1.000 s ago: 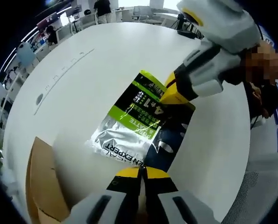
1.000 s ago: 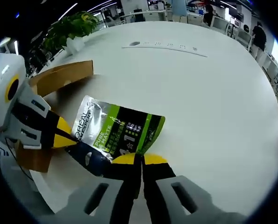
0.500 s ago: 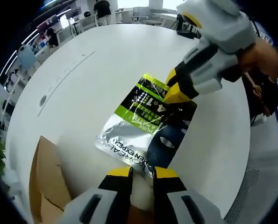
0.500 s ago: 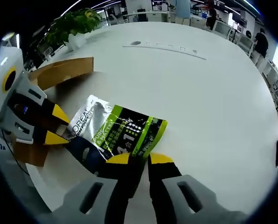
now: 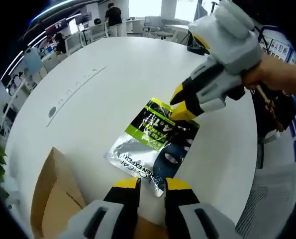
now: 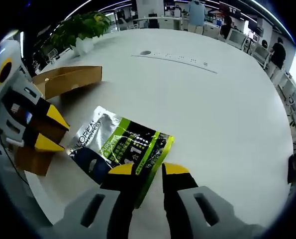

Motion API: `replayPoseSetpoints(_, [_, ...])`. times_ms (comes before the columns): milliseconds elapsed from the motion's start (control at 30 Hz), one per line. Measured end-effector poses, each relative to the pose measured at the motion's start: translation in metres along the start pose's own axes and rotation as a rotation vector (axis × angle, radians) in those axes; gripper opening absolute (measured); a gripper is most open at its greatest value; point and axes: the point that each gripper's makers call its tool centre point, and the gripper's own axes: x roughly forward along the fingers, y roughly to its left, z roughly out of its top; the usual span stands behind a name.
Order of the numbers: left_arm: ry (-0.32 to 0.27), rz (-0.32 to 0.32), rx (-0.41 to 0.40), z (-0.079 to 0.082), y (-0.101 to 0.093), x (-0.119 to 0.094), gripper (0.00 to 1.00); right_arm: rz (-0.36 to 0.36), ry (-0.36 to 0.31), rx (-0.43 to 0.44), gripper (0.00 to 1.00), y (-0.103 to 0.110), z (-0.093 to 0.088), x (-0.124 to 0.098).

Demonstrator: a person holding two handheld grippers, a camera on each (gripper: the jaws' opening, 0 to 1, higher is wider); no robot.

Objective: Operate the shoe box by opening the lid, removing the specified soft item, and placing it in the target area until the item is outside and the box remains undamaged.

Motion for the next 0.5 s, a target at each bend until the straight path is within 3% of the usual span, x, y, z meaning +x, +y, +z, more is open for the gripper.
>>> replayPoseSetpoints(500, [-0.096, -0.008, -0.078, 0.0, 0.004, -0.031, 0.23, -0.002, -0.024, -0.043, 0.29, 0.008, 0.005, -0.027])
